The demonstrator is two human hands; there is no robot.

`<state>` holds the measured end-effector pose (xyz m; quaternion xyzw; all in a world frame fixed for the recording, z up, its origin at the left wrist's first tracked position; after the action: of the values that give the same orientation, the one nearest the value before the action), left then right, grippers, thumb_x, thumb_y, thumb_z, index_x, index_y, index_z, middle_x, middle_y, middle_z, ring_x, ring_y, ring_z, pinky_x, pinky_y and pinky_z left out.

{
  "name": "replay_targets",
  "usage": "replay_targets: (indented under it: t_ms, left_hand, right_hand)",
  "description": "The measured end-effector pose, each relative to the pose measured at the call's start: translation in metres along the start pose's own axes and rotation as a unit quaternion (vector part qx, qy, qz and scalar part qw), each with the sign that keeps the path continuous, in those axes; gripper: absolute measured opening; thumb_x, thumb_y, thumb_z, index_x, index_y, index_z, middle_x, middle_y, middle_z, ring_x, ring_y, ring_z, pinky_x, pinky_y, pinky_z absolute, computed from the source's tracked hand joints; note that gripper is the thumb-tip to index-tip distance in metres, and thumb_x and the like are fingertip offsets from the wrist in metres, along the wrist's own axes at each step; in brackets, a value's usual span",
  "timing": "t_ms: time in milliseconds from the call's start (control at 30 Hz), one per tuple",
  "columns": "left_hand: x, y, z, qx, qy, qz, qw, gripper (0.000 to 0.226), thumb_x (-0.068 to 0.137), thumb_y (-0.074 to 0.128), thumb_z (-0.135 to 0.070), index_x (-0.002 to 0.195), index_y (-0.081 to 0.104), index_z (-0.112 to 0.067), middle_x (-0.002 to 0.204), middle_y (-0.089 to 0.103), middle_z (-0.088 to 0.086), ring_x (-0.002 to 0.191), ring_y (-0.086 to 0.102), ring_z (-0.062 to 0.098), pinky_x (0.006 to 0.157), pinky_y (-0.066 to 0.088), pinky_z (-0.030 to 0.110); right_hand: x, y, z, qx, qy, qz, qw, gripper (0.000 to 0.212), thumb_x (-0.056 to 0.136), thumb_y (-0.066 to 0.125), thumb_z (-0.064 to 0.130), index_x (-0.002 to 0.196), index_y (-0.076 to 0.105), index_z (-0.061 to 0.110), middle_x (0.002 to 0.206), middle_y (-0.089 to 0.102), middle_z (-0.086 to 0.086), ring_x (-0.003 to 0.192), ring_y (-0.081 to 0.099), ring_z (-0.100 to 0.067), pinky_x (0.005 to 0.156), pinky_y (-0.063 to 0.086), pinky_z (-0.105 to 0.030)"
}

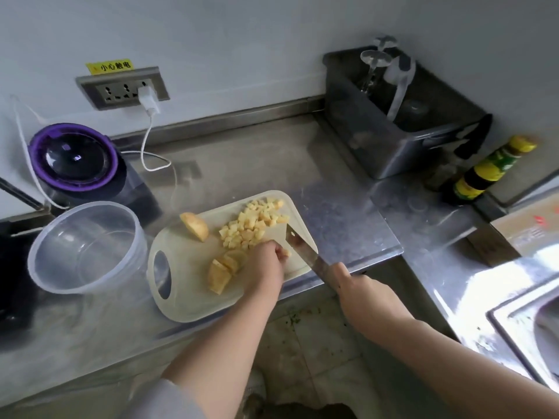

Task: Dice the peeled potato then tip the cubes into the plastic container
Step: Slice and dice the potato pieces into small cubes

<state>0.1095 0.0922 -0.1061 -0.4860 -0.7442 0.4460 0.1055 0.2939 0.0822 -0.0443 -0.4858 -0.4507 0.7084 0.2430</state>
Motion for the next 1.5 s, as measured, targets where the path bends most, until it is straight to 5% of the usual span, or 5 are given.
replay_targets:
  t_ms: [667,900,1167,1400,1500]
  left_hand:
    - [-0.005,-0.010,-0.011,0.092,0.062,-0.035,0.993,0.022,0.094,0.056,-0.016,0.112,0.066,-0.013,0.111,0.066,0.002,0.100,0.063,0.019,0.073,0.044,0.020]
    - [-0.004,-0.017,-0.015,0.132,0.059,-0.046,0.988,0.019,0.093,0.057,-0.022,0.109,0.065,-0.020,0.109,0.064,-0.004,0.096,0.064,0.017,0.065,0.041,0.022]
    - [0.016,-0.040,-0.028,0.092,0.077,-0.085,0.989,0.023,0.095,0.053,-0.019,0.115,0.064,-0.018,0.116,0.062,-0.001,0.103,0.061,0.018,0.077,0.046,0.024]
    - [0.003,0.010,-0.045,0.095,0.182,0.147,0.968,0.026,0.093,0.054,-0.015,0.115,0.068,-0.016,0.119,0.066,-0.003,0.111,0.059,0.014,0.094,0.043,0.020]
    - [0.013,0.007,-0.042,0.099,0.169,0.124,0.973,0.036,0.095,0.050,-0.010,0.129,0.059,-0.014,0.130,0.059,0.000,0.119,0.054,0.014,0.099,0.042,0.021]
  right_hand:
    - [0.011,0.016,0.010,-0.025,-0.034,0.046,0.998,0.051,0.088,0.037,-0.002,0.130,0.026,0.023,0.072,0.049,-0.001,0.057,0.046,-0.019,0.049,0.035,-0.029]
    - [0.012,0.009,0.007,-0.037,-0.049,0.047,0.997,0.045,0.092,0.041,0.002,0.129,0.030,0.025,0.084,0.060,-0.002,0.078,0.063,-0.024,0.066,0.051,-0.035]
    - [0.018,-0.035,-0.008,-0.050,-0.028,-0.019,0.998,0.030,0.097,0.039,0.007,0.095,0.019,0.028,0.066,0.047,0.002,0.048,0.042,-0.015,0.041,0.027,-0.026]
    - [0.025,-0.051,-0.033,0.007,0.017,-0.059,0.998,0.015,0.104,0.034,0.026,0.097,0.021,0.024,0.066,0.044,0.001,0.055,0.044,-0.023,0.053,0.040,-0.034]
    - [0.024,-0.053,-0.036,0.018,0.026,-0.065,0.997,0.012,0.104,0.035,0.026,0.100,0.024,0.024,0.066,0.044,0.000,0.060,0.047,-0.027,0.058,0.044,-0.035]
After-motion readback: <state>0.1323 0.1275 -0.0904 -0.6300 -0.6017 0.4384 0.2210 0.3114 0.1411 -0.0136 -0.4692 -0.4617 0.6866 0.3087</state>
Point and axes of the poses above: each hand's wrist, its own x-axis towards the middle knuckle, its own y-axis out of the palm, z = x × y, the point moved 10 cm from there along x, towards the middle knuckle
